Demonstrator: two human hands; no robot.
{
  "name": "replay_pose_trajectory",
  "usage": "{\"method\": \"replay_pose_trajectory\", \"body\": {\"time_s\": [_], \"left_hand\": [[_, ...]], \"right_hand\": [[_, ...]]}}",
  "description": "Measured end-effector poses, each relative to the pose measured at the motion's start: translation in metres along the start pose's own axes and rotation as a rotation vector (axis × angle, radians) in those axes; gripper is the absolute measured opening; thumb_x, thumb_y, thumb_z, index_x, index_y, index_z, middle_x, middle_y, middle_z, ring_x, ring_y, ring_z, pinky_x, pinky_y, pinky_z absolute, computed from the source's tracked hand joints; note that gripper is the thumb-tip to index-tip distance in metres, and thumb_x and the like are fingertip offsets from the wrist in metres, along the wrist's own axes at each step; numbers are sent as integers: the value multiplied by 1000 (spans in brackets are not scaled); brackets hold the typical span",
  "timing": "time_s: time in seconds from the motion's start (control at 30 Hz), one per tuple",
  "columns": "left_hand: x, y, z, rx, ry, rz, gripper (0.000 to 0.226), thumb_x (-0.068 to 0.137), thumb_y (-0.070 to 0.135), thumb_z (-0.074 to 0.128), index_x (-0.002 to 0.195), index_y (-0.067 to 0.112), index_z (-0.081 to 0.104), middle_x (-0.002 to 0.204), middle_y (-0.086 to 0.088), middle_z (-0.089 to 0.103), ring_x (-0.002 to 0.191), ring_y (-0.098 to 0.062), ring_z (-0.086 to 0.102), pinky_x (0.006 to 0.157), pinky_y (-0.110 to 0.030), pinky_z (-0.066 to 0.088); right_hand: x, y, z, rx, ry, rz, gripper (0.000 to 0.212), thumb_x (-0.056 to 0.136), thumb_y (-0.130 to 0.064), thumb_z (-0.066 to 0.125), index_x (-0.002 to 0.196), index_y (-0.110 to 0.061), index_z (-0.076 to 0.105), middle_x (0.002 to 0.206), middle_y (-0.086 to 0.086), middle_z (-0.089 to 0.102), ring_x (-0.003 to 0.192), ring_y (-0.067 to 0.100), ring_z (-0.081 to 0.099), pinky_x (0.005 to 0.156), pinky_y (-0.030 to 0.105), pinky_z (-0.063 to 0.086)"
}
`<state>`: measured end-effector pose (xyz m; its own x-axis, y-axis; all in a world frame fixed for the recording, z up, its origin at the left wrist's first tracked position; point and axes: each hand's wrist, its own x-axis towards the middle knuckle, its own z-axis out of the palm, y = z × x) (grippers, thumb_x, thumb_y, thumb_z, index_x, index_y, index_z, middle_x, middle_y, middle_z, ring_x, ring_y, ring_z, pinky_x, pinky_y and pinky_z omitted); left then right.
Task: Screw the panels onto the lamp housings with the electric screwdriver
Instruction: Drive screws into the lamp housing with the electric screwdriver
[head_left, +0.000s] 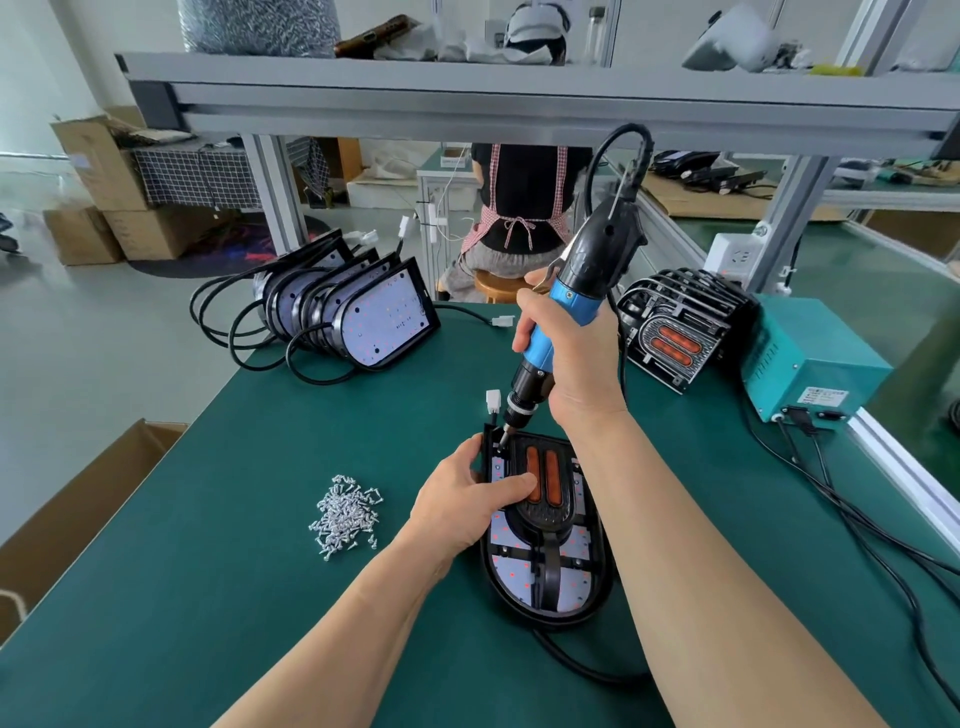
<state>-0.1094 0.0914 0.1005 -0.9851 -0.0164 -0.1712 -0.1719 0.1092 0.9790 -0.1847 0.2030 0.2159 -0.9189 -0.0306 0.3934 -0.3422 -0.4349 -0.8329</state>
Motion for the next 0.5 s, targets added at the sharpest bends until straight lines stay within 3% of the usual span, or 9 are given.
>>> {"method": "replay_pose_trajectory", "body": {"time_s": [0.2, 0.5], "left_hand": [[-2, 2, 1, 1, 17, -11, 69, 62, 49, 84, 125, 35, 58, 106, 9, 76, 101, -20, 73, 99, -47, 52], [-5, 5, -1, 22, -6, 3, 50, 67, 44, 80, 114, 38, 63, 103, 7, 77, 98, -21, 73, 98, -47, 53]], "right_hand": [[-1, -5, 3, -36, -42, -1, 13, 80, -5, 68, 91, -5, 60, 71, 3, 57, 52, 19, 50, 54, 24, 48], [7, -2, -4, 22, 182, 43, 15, 78, -6, 69, 80, -10, 55, 55, 3, 50, 46, 17, 48, 50, 24, 45]]}}
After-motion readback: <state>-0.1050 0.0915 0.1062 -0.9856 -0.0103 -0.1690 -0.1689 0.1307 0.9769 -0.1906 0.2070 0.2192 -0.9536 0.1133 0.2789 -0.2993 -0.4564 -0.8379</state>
